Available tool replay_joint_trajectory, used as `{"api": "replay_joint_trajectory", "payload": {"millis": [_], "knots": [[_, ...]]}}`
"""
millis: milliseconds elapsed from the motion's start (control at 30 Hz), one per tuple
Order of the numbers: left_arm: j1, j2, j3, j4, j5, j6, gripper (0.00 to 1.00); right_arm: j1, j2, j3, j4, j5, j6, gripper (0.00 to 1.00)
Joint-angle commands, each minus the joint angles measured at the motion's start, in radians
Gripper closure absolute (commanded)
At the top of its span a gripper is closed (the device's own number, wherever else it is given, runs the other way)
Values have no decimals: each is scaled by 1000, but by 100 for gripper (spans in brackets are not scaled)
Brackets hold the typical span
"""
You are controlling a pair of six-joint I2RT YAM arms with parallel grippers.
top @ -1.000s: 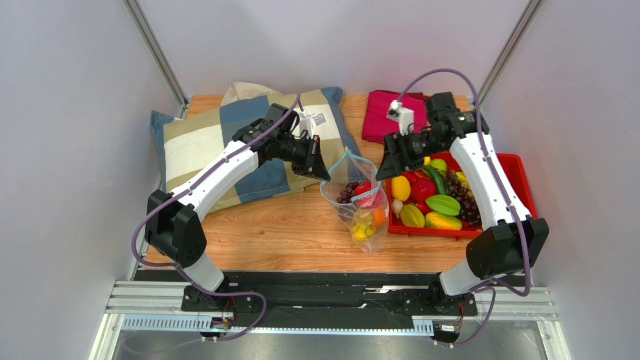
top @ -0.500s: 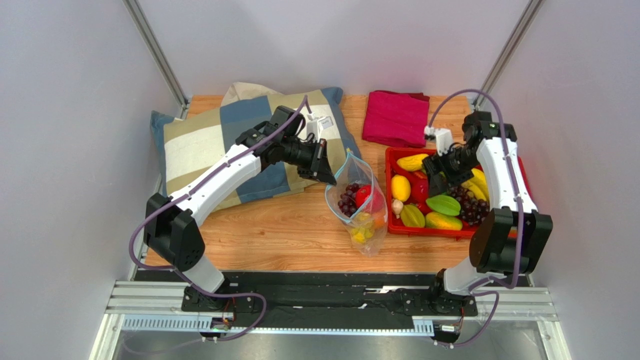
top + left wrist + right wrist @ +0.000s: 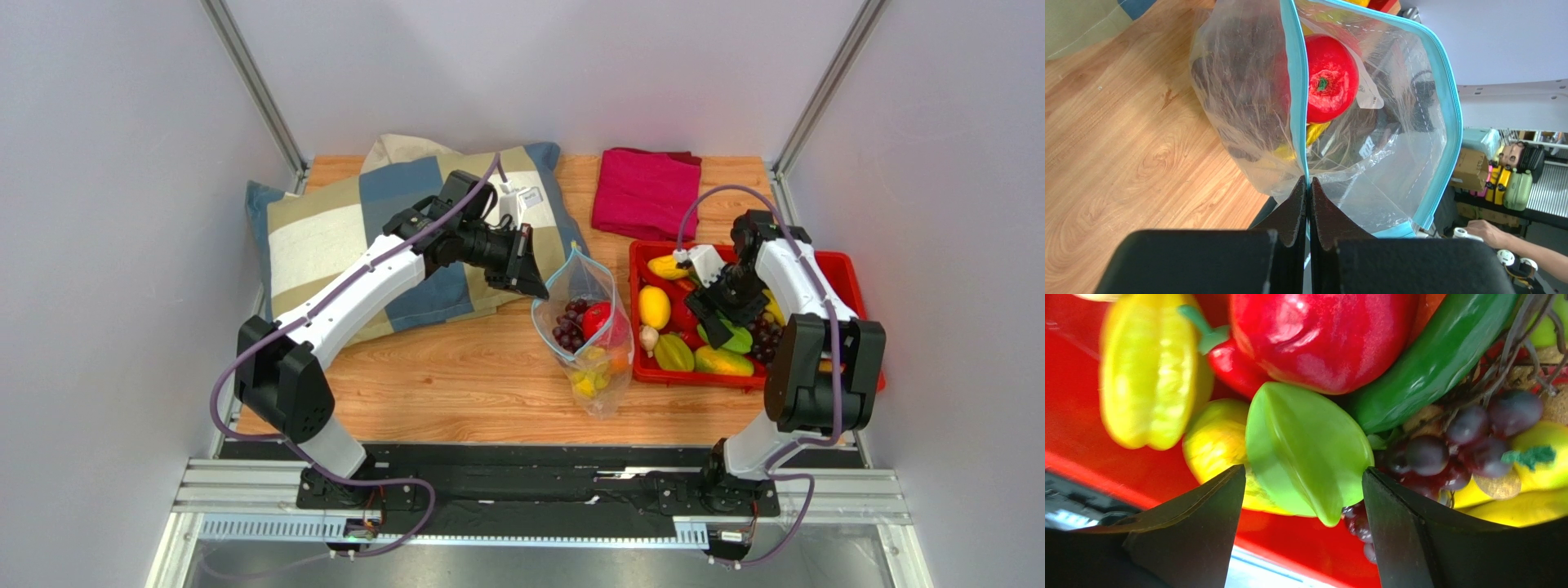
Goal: Place the food in the zip-top bag and seal the zipper
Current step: Pick up the fake fruit from the bin, then place the fake fruit in the zipper food storage bag.
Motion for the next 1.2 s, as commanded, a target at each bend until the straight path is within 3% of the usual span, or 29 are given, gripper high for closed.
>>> {"api": "replay_joint_trajectory", "payload": {"millis": [0, 167, 300, 500, 667, 767, 800, 833, 967, 1067, 1167], "knots": [[1, -26, 39, 33, 2, 23, 100, 6, 9, -49, 110, 48, -53, 25], [1, -25, 39, 30, 7, 24, 100, 0, 23, -11, 92, 39, -24, 43], [1, -31, 35, 27, 9, 29, 100, -6, -27, 64, 1, -8, -7, 73], [1, -38, 21, 27, 15, 33, 100, -6, -141, 182, -130, -45, 11, 100], [1, -38, 15, 28, 18, 41, 100, -5, -159, 343, -246, -132, 74, 100], [1, -34, 15, 34, 13, 37, 100, 18, -133, 556, -315, -364, 245, 100], [1, -31, 15, 37, 12, 30, 100, 24, -115, 606, -319, -510, 303, 100], [1, -26, 22, 37, 13, 29, 100, 31, -112, 655, -307, -577, 450, 100], [1, -15, 49, 36, 12, 14, 100, 102, -151, 662, 40, -720, 895, 100], [1, -14, 73, 24, 7, 7, 100, 210, -179, 632, 170, -728, 1069, 100], [2, -19, 92, 13, 1, 0, 100, 325, -199, 599, 198, -708, 1153, 100]]}}
